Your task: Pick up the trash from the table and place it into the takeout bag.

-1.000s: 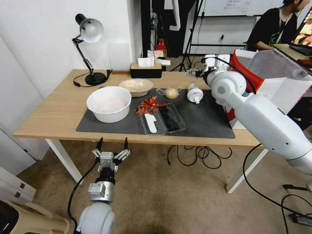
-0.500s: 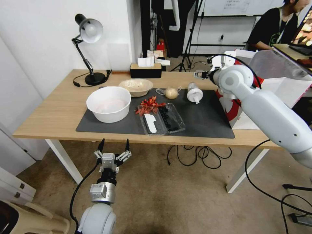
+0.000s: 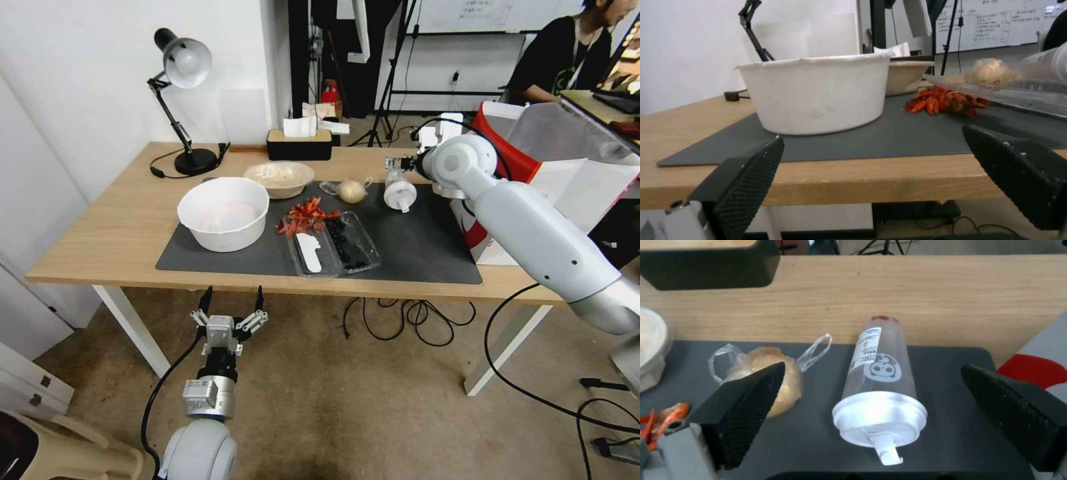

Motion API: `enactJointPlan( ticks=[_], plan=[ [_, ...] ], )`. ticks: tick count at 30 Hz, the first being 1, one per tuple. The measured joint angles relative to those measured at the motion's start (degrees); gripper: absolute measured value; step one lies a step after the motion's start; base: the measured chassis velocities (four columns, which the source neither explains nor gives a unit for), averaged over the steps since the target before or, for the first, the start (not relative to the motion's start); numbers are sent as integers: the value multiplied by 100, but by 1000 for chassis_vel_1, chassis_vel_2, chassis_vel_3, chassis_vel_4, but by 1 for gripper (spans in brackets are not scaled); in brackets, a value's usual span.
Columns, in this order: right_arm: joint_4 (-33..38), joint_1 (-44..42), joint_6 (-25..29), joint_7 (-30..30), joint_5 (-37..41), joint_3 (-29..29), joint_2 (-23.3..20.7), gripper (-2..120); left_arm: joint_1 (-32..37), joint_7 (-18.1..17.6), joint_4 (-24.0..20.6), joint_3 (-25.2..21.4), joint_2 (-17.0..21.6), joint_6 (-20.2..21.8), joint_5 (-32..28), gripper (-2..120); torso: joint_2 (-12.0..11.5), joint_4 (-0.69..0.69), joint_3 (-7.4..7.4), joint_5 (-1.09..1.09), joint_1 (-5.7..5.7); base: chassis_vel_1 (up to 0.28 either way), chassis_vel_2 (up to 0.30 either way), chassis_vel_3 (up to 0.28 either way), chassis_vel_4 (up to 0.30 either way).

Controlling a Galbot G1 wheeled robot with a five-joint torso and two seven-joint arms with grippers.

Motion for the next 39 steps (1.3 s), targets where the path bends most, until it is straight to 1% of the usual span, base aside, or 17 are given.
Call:
enactJointPlan(
  ticks=[9,17,22,27,28,29,30,33,39],
  plan=[
    [-428,197,-4,-128,-6,-72,188,100,4,0,55,7,-14,-38,1,100,0,1,0,0,0,0,0,0,0],
    [-885,623,-51,-249,-18,-225,385,100,-4,9,84,28,-8,-44,3,100,0,0,0,-1,0,0,0,0,0],
    [-1093,747,-53,-279,-18,-254,471,100,-4,11,104,42,-22,-49,15,100,0,1,0,-1,0,0,0,0,0],
    [-1395,823,-58,-366,-20,-272,531,100,6,13,145,29,-16,-103,19,100,0,0,0,0,0,0,0,0,0],
    [-1585,850,-59,-436,-35,-272,574,100,5,14,152,26,-12,-112,20,100,0,0,0,0,0,0,0,0,0],
    [-1632,854,-59,-453,-41,-272,585,100,3,14,154,26,-11,-113,20,100,0,0,0,0,0,0,0,0,0],
    [-1849,867,-60,-556,-148,-261,640,100,-6,14,164,28,-11,-114,20,100,0,1,0,0,0,0,0,0,0],
    [-2043,871,-60,-668,-297,-238,690,100,-16,15,176,39,-12,-114,22,100,0,0,0,0,0,0,0,0,0],
    [-2234,868,-60,-764,-414,-202,756,100,-33,15,201,48,-6,-114,24,100,0,1,0,0,0,0,0,0,0]
  ],
)
